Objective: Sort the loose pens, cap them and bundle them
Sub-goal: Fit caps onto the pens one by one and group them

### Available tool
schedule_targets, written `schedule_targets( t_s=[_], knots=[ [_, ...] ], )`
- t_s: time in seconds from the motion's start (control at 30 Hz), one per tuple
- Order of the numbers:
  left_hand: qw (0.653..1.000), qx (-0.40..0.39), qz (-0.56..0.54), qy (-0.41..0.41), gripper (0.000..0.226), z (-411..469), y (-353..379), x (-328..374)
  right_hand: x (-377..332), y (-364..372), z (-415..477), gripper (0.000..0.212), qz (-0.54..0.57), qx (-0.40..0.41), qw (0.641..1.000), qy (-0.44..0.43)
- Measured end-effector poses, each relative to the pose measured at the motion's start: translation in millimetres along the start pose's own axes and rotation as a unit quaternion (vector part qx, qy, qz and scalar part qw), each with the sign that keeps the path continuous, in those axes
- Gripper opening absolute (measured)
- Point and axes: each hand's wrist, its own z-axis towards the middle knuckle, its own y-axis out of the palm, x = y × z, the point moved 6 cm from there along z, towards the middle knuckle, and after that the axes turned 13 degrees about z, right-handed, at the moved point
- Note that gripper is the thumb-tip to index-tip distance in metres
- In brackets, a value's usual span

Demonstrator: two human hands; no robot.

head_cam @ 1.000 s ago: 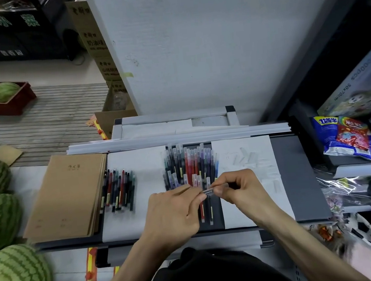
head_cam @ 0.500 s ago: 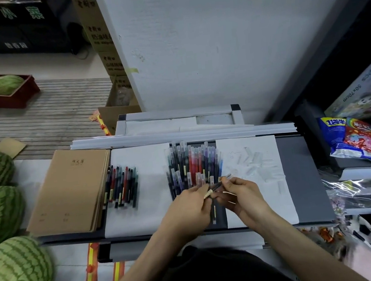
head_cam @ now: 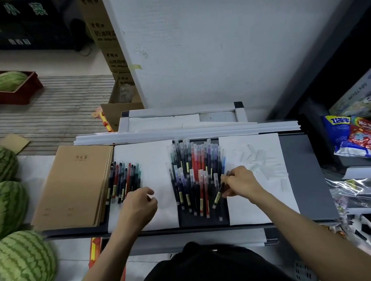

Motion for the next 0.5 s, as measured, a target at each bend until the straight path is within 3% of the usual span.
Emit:
schedule_targets(
  t_s=[0.23,0.33,0.5],
  knots=[
    [0.994,0.089,0.02,-0.054,0.013,10,-20,-14,-1,9,-1,0.038,-0.179,0.031,0.981,-0.072],
    [0.995,0.088,0.013,-0.052,0.002,16,-25,-14,0,16,-4,0.043,-0.197,0.043,0.976,-0.086],
    [0.995,0.074,0.055,-0.036,0.005,26,-24,-17,-2,23,-5,0.048,-0.235,0.052,0.966,-0.092]
  ],
)
